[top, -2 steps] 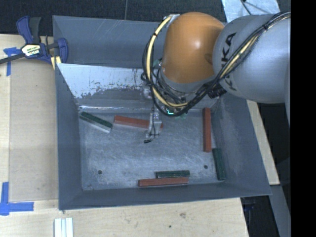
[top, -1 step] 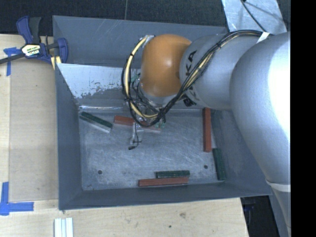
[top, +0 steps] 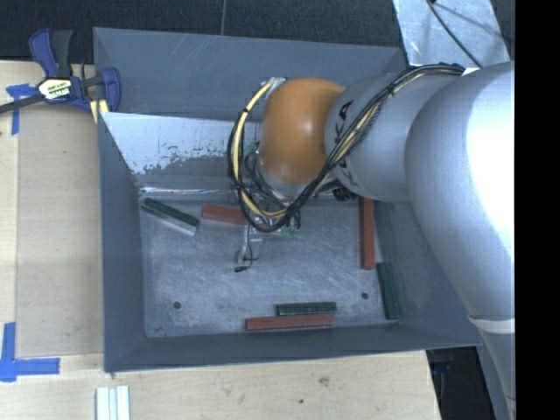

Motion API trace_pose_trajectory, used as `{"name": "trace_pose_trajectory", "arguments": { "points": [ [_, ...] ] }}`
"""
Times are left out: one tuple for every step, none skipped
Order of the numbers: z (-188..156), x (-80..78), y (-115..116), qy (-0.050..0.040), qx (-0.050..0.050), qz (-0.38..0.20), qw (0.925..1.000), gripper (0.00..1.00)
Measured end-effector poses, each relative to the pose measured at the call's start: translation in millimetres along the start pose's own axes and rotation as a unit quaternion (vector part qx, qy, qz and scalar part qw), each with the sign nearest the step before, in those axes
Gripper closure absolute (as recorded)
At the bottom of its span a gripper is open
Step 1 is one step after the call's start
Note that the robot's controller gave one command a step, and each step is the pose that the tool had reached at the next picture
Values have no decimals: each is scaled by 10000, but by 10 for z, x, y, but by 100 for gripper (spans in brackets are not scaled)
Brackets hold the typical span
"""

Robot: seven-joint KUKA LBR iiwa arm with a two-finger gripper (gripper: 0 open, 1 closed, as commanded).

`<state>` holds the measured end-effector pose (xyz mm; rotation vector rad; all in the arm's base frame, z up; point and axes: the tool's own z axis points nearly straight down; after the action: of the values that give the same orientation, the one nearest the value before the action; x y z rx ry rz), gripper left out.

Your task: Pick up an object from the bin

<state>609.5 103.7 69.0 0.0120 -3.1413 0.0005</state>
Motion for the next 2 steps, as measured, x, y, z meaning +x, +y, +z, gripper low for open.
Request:
{"name": "trace_pose_trajectory", "arguments": {
  "points": [
    [-28, -18, 11, -27, -12, 5, 10000, 100],
    [-1457, 153, -74, -25, -5, 205, 9998, 100]
  ]
}}
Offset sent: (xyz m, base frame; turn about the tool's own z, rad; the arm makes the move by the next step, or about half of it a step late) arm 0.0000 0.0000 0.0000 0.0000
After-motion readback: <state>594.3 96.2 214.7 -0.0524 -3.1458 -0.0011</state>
